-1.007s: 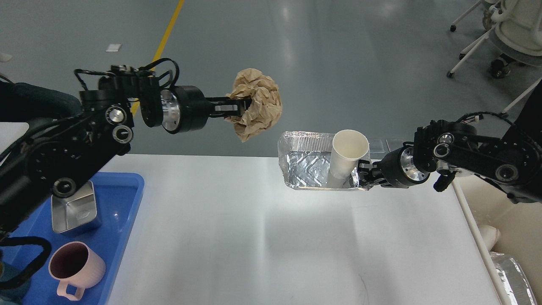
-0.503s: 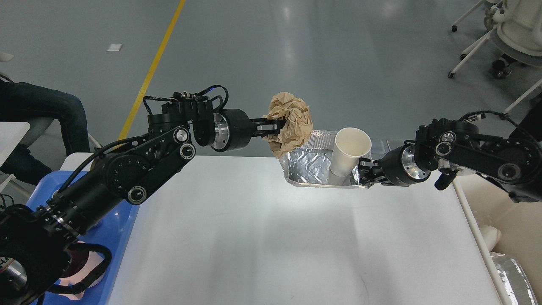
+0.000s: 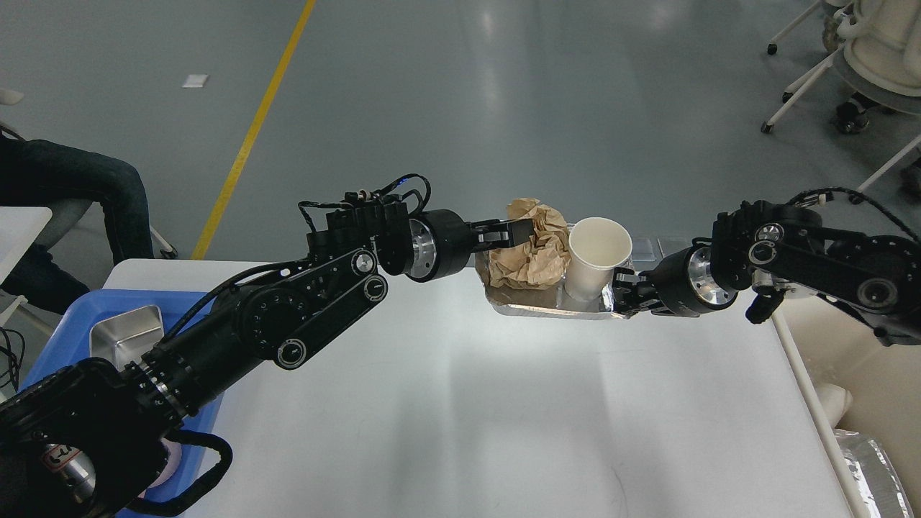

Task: Tidy desktop
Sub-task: 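Drop the brown paper into the foil tray and withdraw the left gripper, then carry the foil tray with the right gripper off the table edge into the bin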

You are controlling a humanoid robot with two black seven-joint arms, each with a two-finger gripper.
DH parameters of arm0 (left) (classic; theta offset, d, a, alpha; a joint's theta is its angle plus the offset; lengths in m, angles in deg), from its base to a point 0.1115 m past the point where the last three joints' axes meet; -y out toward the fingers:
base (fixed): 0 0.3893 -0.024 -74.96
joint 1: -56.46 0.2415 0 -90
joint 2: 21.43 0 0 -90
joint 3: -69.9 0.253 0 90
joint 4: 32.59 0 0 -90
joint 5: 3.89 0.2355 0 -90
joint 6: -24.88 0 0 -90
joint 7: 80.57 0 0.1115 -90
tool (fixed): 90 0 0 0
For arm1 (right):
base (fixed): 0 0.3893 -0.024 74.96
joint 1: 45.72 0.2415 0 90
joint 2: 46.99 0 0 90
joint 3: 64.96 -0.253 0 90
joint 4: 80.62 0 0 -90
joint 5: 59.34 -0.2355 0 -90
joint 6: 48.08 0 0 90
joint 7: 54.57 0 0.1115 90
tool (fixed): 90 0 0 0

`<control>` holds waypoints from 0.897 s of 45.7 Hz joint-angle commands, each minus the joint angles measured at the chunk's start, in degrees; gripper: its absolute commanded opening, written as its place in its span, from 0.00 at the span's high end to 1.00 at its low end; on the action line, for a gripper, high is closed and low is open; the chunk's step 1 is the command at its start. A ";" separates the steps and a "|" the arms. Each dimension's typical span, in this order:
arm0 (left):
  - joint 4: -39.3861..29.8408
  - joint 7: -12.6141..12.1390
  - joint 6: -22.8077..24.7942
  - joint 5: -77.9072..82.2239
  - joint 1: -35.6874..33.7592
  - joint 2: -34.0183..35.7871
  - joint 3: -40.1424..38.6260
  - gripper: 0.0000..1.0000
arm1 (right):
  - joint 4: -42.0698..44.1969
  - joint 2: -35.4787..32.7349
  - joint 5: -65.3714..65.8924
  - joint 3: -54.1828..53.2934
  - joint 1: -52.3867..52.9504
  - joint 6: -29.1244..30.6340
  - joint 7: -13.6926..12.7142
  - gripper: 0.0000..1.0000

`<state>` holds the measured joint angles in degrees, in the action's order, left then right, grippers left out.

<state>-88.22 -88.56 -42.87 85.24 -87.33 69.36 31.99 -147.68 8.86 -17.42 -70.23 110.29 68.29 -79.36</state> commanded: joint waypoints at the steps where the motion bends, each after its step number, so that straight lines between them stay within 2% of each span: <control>1: -0.09 -0.01 -0.02 -0.36 -0.08 -0.01 -0.32 0.04 | 0.00 -0.03 0.00 0.00 0.00 0.00 0.00 1.00; 12: -1.05 -0.01 -0.81 -7.30 -0.52 0.96 -1.98 0.04 | 0.09 -0.38 0.00 0.00 -0.35 0.00 0.00 1.00; 17: -1.32 -0.01 -2.12 -10.55 -0.79 1.57 -5.14 0.04 | 0.00 -0.56 0.00 0.00 -0.35 0.00 0.00 1.00; 23: -1.41 -0.01 -4.85 -11.88 -0.79 2.72 -8.75 0.04 | 0.09 -0.65 0.00 0.00 -0.44 0.00 0.00 1.00; 28: -1.41 -0.01 -10.20 -16.35 0.09 3.68 -13.67 0.03 | 0.09 -1.00 0.00 -0.09 -0.88 -0.09 0.00 1.00; 33: -1.32 -0.01 -13.64 -26.70 1.58 4.74 -18.59 0.03 | 0.09 -2.23 0.00 -0.26 -1.23 -0.18 0.00 1.00; 41: -1.32 0.34 -16.98 -52.54 6.50 8.08 -25.53 0.03 | 0.53 -6.09 -0.08 -2.10 -2.90 -0.27 0.00 1.00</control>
<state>-89.56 -88.57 -58.04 46.30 -83.69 75.79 10.55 -147.43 5.25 -17.42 -71.16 108.51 68.05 -79.36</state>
